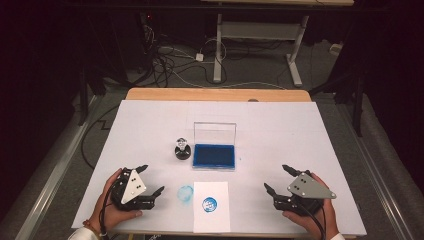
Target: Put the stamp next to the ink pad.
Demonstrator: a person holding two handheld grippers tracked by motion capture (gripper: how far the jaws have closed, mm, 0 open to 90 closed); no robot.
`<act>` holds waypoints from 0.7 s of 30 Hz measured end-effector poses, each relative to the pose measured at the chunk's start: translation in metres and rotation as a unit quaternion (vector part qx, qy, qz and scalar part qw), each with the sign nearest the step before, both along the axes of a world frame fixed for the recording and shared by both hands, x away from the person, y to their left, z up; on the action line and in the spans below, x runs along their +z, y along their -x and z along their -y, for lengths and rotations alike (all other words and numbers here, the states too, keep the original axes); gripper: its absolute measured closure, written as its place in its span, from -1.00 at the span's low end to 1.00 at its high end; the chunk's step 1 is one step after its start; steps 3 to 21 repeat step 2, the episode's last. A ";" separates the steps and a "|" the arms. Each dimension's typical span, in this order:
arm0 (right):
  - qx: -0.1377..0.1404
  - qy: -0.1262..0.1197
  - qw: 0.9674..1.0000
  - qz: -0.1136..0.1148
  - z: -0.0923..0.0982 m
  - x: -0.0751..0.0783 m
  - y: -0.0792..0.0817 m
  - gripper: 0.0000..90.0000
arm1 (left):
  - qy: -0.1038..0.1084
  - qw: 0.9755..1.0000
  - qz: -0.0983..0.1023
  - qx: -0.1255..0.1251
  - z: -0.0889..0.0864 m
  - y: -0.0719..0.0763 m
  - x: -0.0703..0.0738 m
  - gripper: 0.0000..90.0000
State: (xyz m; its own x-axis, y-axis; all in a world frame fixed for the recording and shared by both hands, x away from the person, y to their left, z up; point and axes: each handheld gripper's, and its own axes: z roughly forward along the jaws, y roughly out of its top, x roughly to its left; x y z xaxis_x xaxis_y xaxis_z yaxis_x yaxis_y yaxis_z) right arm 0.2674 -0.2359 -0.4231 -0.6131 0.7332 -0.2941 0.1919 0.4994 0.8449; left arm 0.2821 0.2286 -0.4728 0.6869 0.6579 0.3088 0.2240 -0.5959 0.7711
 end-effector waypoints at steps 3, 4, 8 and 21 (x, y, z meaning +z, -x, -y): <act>0.001 -0.002 1.000 0.001 0.001 0.000 0.000 -0.46 | 0.001 1.000 -0.001 0.001 0.000 -0.001 0.001 -0.66; 0.001 -0.002 1.000 0.001 0.001 0.000 0.000 -0.46 | 0.001 1.000 -0.001 0.001 0.000 -0.001 0.001 -0.66; 0.001 -0.002 1.000 0.001 0.001 0.000 0.000 -0.46 | 0.001 1.000 -0.001 0.001 0.000 -0.001 0.001 -0.66; 0.001 -0.002 1.000 0.001 0.001 0.000 0.000 -0.46 | 0.001 1.000 -0.001 0.001 0.000 -0.001 0.001 -0.66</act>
